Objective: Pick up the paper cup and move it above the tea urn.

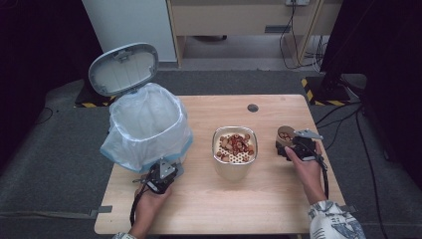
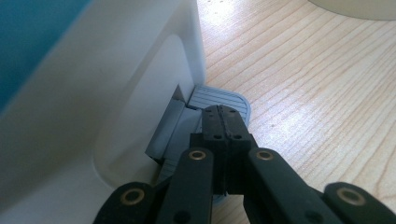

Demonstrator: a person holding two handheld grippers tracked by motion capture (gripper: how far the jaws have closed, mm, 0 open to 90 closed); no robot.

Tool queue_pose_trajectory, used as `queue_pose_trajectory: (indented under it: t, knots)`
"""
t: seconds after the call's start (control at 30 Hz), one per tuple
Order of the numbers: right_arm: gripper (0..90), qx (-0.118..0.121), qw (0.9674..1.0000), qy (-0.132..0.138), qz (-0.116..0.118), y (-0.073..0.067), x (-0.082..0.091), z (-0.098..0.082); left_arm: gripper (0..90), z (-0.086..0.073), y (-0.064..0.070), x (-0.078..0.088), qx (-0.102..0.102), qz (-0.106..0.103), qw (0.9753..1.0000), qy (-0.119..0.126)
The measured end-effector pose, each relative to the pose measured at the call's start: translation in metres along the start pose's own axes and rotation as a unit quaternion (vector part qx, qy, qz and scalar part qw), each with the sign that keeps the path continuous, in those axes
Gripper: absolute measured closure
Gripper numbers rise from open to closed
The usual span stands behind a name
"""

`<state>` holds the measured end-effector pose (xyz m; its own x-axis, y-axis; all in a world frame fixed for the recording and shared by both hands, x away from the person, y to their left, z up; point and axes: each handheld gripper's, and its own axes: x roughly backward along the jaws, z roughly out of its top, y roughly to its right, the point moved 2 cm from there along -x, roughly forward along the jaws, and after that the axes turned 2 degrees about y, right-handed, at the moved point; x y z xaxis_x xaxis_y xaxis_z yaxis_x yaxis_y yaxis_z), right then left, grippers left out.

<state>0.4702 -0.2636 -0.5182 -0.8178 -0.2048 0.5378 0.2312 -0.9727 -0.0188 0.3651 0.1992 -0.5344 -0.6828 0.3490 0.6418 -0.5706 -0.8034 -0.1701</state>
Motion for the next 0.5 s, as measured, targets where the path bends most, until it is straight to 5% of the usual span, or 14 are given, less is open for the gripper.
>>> queue_pose_trajectory:
  t: [0.23,0.5]
  knots:
    - [13.9,-0.025,0.9995,0.02,0.004,0.004,-0.012,-0.002,89.4,0.0,0.0,0.0,0.001,0.0,1.0,0.0]
    - [19.9,-0.018,0.999,0.041,-0.001,0.001,-0.022,0.003,89.4,0.0,0.0,0.0,0.002,0.002,1.0,0.0]
